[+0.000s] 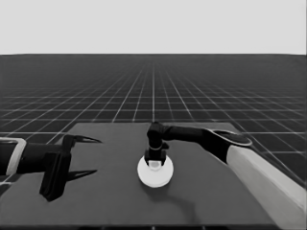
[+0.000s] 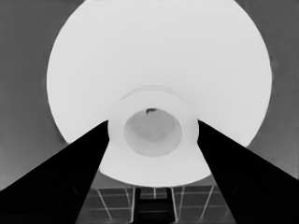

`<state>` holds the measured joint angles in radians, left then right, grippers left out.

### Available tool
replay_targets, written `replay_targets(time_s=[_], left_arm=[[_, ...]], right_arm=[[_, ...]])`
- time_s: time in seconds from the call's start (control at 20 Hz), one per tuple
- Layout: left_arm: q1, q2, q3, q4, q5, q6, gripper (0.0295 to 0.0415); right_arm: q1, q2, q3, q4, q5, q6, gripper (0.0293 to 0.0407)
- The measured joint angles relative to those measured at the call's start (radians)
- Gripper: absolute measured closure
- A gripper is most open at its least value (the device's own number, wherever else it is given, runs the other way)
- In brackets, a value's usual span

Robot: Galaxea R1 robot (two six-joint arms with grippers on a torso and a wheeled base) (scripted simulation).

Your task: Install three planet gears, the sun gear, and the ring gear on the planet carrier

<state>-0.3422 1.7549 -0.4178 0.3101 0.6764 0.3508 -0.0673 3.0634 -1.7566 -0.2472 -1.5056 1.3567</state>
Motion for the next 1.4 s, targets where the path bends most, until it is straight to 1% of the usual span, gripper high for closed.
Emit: replay_targets(time_s=[1.4], left_arm=[[0.0, 0.0, 0.0, 0.0, 0.0, 0.0, 0.0326]], right_arm=[[-0.007, -0.001, -0.001, 0.0, 0.0, 0.244, 0.035]])
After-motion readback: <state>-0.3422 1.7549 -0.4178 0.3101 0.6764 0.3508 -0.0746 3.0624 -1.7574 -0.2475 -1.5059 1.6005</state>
